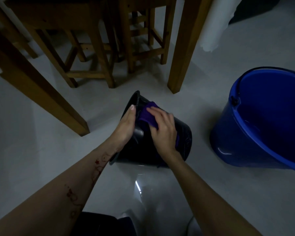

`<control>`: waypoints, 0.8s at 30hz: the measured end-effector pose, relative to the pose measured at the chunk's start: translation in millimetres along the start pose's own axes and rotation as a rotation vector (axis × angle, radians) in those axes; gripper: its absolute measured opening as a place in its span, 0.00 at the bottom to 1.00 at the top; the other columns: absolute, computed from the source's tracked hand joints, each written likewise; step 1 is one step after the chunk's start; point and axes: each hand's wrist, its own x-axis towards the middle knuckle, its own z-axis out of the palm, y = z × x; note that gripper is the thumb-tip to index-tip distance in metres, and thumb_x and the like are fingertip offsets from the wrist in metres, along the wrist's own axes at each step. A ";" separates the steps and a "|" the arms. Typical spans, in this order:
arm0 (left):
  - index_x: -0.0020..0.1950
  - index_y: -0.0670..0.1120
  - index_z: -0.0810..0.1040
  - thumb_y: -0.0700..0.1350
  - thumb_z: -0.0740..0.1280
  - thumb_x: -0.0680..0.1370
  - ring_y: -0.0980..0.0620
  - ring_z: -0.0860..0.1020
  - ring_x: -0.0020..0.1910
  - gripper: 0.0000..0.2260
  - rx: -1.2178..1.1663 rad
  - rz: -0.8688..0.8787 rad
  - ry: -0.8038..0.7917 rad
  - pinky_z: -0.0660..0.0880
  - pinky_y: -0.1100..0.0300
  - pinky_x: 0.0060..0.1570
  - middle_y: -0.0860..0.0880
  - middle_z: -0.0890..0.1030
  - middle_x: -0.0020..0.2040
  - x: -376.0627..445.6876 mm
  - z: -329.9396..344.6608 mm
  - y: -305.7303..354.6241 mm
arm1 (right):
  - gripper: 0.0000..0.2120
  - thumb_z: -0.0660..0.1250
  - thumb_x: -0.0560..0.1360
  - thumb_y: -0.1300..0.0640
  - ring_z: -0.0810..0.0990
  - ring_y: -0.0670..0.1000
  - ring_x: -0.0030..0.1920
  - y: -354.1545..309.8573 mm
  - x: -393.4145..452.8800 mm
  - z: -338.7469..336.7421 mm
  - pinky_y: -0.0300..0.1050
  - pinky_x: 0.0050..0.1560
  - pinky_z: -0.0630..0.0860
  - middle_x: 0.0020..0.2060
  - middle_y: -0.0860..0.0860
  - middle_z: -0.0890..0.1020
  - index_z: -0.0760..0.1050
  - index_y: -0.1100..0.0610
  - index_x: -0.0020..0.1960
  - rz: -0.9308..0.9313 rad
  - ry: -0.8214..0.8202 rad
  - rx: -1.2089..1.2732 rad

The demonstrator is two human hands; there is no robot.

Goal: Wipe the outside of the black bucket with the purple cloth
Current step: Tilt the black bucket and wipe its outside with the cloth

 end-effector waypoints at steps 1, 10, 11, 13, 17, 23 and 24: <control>0.76 0.52 0.68 0.67 0.47 0.81 0.49 0.74 0.70 0.31 0.021 0.019 0.003 0.66 0.45 0.74 0.46 0.77 0.70 -1.5 -1.3 -1.7 | 0.20 0.65 0.74 0.59 0.73 0.53 0.53 1.9 11.5 1.3 0.39 0.43 0.69 0.60 0.51 0.79 0.74 0.53 0.66 0.002 0.000 -0.018; 0.66 0.53 0.73 0.52 0.45 0.86 0.47 0.77 0.63 0.18 0.097 -0.011 -0.018 0.70 0.50 0.67 0.48 0.80 0.60 -2.2 -11.5 -12.9 | 0.14 0.61 0.78 0.60 0.74 0.57 0.57 97.5 6.8 -19.4 0.47 0.50 0.71 0.56 0.54 0.79 0.75 0.55 0.62 0.408 -0.015 -0.145; 0.63 0.52 0.75 0.51 0.47 0.86 0.44 0.78 0.62 0.18 0.027 -0.070 -0.030 0.72 0.50 0.64 0.46 0.81 0.58 -0.5 -12.0 -9.0 | 0.15 0.62 0.77 0.61 0.73 0.55 0.58 97.1 -6.2 -25.2 0.46 0.53 0.70 0.57 0.55 0.79 0.74 0.55 0.63 0.368 -0.005 -0.123; 0.61 0.50 0.79 0.56 0.48 0.84 0.40 0.80 0.59 0.22 -0.095 -0.180 -0.050 0.75 0.52 0.56 0.43 0.84 0.55 1.0 -9.0 1.7 | 0.17 0.63 0.75 0.64 0.71 0.53 0.58 78.0 -30.9 -30.1 0.42 0.56 0.67 0.58 0.56 0.78 0.73 0.56 0.64 0.208 0.032 -0.064; 0.72 0.47 0.74 0.70 0.42 0.79 0.45 0.79 0.61 0.38 -0.059 -0.228 -0.071 0.75 0.49 0.63 0.44 0.81 0.64 1.8 1.8 8.9 | 0.18 0.64 0.74 0.59 0.73 0.55 0.55 26.1 -42.6 -10.7 0.38 0.48 0.72 0.61 0.56 0.77 0.75 0.58 0.63 -0.118 -0.038 -0.052; 0.75 0.55 0.70 0.76 0.46 0.75 0.49 0.75 0.69 0.38 0.074 -0.086 -0.053 0.65 0.46 0.74 0.49 0.78 0.70 1.3 -3.3 -8.1 | 0.20 0.59 0.74 0.55 0.72 0.53 0.52 13.2 22.8 -3.0 0.40 0.43 0.71 0.60 0.52 0.78 0.74 0.53 0.65 -0.104 -0.064 -0.072; 0.76 0.59 0.67 0.78 0.47 0.73 0.50 0.70 0.74 0.38 0.098 -0.091 -0.060 0.61 0.44 0.76 0.52 0.74 0.74 1.8 -4.5 -12.4 | 0.19 0.60 0.75 0.55 0.72 0.53 0.51 19.1 31.3 -3.4 0.41 0.42 0.71 0.59 0.52 0.79 0.74 0.53 0.65 -0.056 -0.060 -0.075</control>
